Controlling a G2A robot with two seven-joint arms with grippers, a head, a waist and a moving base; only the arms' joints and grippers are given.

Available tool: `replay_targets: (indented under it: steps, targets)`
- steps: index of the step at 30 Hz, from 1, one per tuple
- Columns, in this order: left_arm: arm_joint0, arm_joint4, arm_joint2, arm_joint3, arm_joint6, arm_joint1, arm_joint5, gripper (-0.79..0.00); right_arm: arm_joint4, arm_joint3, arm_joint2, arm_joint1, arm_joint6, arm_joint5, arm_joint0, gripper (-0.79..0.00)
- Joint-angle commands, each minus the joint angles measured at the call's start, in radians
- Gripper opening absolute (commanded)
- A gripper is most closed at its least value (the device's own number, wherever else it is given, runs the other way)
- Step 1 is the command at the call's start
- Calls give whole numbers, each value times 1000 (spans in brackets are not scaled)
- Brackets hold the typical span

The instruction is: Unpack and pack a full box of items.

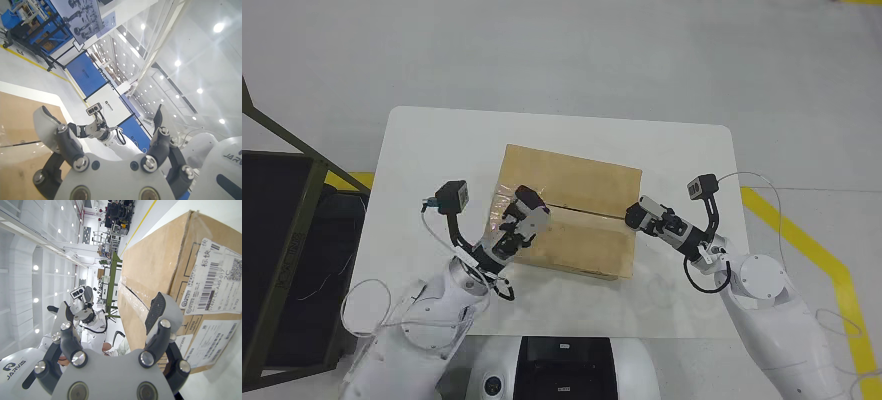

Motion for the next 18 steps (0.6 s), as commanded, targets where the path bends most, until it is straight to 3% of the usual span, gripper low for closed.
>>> replay_targets:
  steps: [1, 9, 18]
  targets:
    - [18, -41, -70, -7, -22, 6, -4, 0, 0, 0, 0, 0, 0, 0, 0, 0]
    - [34, -202, -259, 35, -99, 19, 17, 0, 0, 0, 0, 0, 0, 0, 0, 0]
    - [-19, -314, -436, 152, -252, 35, 113, 0, 0, 0, 0, 0, 0, 0, 0, 0]
